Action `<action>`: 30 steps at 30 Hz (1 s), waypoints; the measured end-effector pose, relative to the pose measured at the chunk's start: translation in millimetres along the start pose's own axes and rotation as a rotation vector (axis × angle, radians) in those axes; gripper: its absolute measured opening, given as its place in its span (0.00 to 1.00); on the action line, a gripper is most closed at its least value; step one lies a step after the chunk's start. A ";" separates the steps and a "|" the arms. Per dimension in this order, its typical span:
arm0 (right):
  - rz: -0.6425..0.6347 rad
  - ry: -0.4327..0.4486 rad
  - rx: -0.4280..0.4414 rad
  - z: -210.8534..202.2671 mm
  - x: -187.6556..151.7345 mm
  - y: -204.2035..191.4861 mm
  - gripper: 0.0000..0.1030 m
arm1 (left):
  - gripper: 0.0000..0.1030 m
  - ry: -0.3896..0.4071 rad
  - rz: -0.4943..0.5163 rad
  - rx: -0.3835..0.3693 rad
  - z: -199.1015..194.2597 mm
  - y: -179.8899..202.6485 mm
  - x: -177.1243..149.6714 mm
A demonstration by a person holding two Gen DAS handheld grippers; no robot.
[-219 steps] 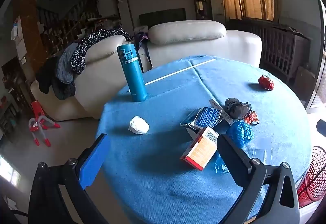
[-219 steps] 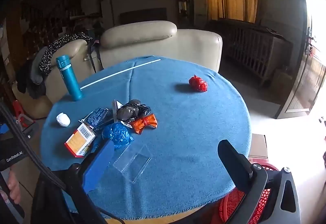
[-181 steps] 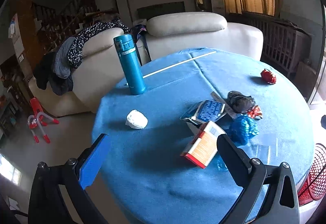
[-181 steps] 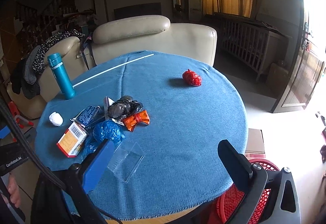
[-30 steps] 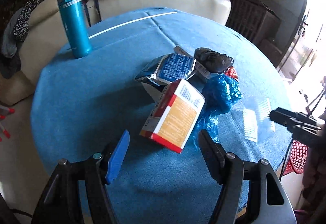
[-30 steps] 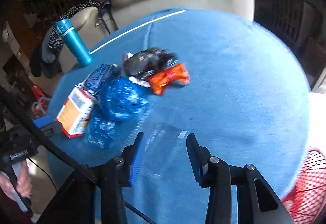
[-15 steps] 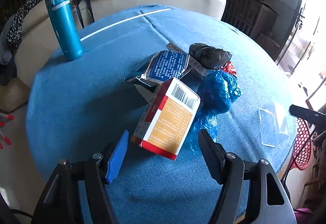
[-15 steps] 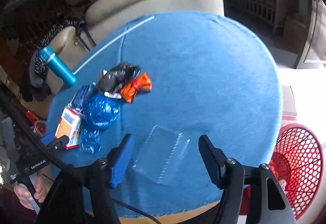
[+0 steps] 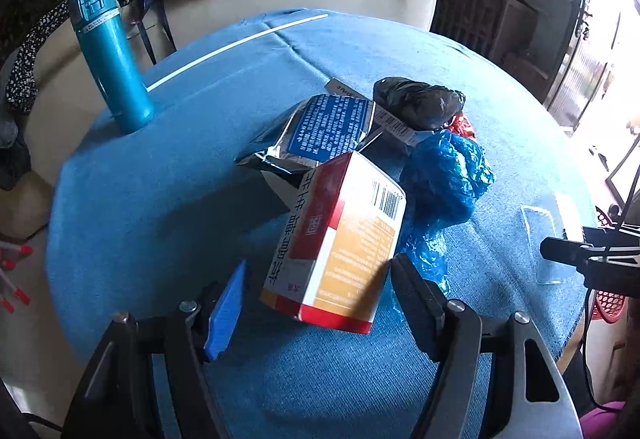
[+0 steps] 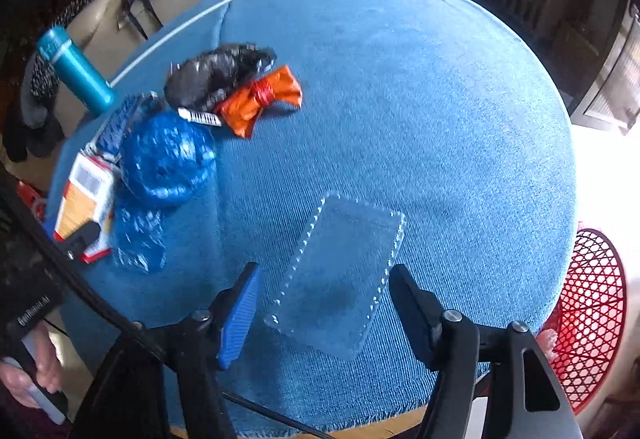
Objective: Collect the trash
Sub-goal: 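Return both tools to the table, aiming at the medicine box and clear tray, then grasp the medicine box with the left tool while the right tool grasps the clear tray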
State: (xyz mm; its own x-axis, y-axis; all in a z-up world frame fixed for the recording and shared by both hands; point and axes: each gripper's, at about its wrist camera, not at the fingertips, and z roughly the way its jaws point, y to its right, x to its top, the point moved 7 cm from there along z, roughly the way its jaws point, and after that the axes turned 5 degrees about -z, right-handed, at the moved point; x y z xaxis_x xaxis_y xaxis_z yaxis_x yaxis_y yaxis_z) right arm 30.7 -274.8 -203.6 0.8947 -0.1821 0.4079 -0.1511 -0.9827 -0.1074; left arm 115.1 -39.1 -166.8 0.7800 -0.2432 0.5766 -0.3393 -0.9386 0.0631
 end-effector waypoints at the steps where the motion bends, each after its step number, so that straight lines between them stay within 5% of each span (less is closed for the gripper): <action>1: -0.007 0.005 -0.002 -0.8 -0.9 0.5 0.56 | 0.63 0.002 -0.006 -0.015 0.2 0.1 0.0; 4: -0.020 0.030 -0.008 -7.7 -0.5 1.4 0.48 | 0.57 0.013 -0.028 -0.027 -0.8 -4.3 3.2; 17: 0.024 0.094 0.129 -46.2 -3.1 15.6 0.48 | 0.51 0.034 -0.202 -0.154 -34.8 -50.8 -11.3; 20: 0.021 0.097 0.121 -43.1 -1.9 11.6 0.48 | 0.51 0.033 -0.214 -0.137 -41.4 -53.8 -16.3; 24: 0.008 0.092 0.109 -35.6 -0.7 6.8 0.48 | 0.71 0.036 -0.200 -0.098 -43.1 -50.1 -21.6; 30: 0.004 0.045 0.099 -23.1 -3.3 8.6 0.53 | 0.72 -0.033 -0.124 -0.022 -26.9 -44.1 -45.4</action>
State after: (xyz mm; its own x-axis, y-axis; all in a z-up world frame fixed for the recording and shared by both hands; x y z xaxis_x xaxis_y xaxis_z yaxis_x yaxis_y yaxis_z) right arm 16.7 -283.4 -184.9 0.8739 -0.1896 0.4476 -0.1101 -0.9741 -0.1976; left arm 80.5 20.0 -173.9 0.8335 -0.1341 0.5360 -0.2506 -0.9563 0.1505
